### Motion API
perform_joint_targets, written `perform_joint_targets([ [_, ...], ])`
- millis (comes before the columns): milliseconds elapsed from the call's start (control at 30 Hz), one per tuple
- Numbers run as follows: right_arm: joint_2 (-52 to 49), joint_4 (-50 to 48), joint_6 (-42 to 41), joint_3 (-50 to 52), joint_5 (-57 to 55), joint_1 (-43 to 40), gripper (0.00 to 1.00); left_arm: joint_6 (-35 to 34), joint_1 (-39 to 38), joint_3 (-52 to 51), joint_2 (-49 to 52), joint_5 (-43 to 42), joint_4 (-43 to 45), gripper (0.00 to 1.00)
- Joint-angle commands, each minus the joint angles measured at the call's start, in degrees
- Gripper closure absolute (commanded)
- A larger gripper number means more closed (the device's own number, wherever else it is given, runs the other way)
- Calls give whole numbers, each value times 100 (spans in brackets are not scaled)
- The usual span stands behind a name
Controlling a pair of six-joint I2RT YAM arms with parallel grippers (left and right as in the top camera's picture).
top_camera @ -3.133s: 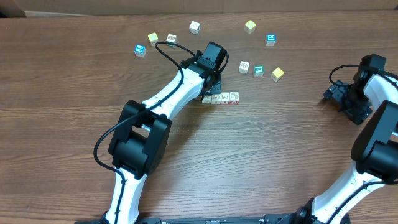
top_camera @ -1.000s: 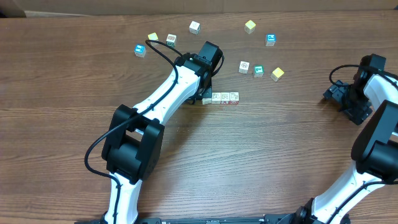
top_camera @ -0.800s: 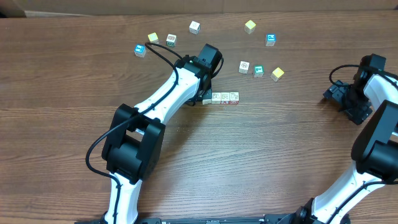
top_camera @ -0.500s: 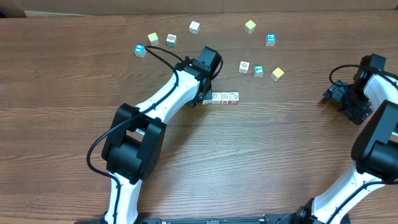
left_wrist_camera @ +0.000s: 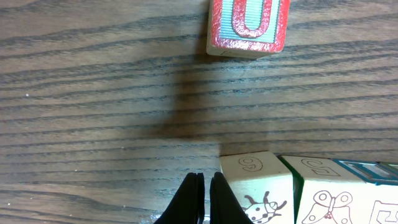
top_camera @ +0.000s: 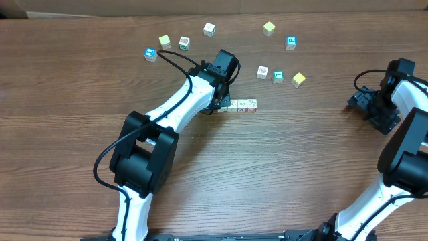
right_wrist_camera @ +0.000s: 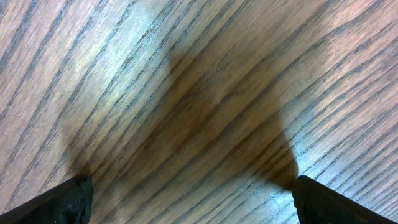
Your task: Form a horizontal line
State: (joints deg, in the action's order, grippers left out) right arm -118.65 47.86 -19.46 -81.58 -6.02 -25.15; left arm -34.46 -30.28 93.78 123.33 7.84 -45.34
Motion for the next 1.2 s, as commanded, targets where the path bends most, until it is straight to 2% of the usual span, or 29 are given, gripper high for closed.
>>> perform_joint_targets([
  [0, -63, 0, -2, 52, -146, -33, 0, -87, 15, -33, -151, -149, 44, 96],
  [1167, -63, -2, -2, 52, -146, -33, 0, -24, -11, -33, -151, -245, 101, 96],
])
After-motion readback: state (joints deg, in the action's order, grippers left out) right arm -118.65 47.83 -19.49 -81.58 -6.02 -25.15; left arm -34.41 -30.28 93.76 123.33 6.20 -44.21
